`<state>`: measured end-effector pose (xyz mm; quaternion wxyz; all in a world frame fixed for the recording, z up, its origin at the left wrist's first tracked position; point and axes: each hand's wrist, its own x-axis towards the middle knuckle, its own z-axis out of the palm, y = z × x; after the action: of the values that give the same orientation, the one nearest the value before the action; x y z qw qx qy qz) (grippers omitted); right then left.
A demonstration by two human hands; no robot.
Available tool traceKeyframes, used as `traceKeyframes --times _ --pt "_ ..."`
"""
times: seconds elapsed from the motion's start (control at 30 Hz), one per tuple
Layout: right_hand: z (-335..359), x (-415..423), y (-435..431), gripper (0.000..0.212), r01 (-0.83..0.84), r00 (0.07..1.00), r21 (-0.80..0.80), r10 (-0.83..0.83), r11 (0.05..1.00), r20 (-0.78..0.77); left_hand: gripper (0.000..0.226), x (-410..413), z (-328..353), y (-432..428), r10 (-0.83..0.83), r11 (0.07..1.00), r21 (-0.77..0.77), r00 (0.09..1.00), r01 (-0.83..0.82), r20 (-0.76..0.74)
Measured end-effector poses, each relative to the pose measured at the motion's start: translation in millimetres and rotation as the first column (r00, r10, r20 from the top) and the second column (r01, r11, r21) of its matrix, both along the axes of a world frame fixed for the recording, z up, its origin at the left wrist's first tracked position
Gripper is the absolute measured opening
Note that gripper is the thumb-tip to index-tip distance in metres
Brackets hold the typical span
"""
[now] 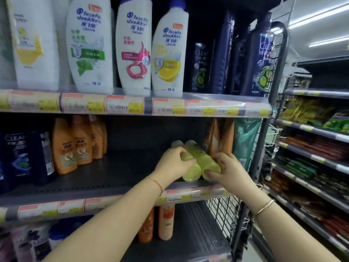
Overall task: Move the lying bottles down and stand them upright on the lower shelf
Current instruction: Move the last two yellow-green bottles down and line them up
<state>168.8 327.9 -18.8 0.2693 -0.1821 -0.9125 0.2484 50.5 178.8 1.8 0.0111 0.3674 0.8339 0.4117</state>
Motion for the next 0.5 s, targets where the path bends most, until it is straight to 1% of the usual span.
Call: traceKeyframes --times 0.1,0.17,0.27,0.33,0.37,0.43,0.5 --pt "-7 -8 9 0.061 -0.035 0.999 -0.013 0.035 0.999 0.041 0.058 2 -1 15 0.053 0.993 -0.106 0.997 -0.048 0.048" --pt "-9 -12 15 0.064 -0.059 0.997 -0.024 0.060 0.998 0.056 0.060 4 0 22 0.087 0.989 -0.123 0.993 -0.077 0.077" --pt "-6 -13 21 0.065 -0.117 0.990 -0.099 0.124 0.988 0.061 0.063 7 7 26 0.130 0.986 -0.124 0.984 -0.115 0.122" --pt "-3 -14 23 0.060 -0.137 0.988 -0.112 0.144 0.984 0.053 0.066 9 10 26 0.148 0.981 -0.152 0.976 -0.124 0.159" --pt "-1 -16 23 0.055 -0.142 0.988 -0.106 0.148 0.984 0.052 0.066 9 10 26 0.156 0.978 -0.162 0.973 -0.128 0.172" --pt "0 -18 20 0.049 -0.145 0.987 -0.084 0.151 0.986 0.059 0.056 11 10 27 0.164 0.981 -0.141 0.962 -0.135 0.219" --pt "0 -21 18 0.053 -0.141 0.987 -0.067 0.145 0.988 0.064 0.048 12 8 27 0.165 0.984 -0.110 0.953 -0.140 0.255"
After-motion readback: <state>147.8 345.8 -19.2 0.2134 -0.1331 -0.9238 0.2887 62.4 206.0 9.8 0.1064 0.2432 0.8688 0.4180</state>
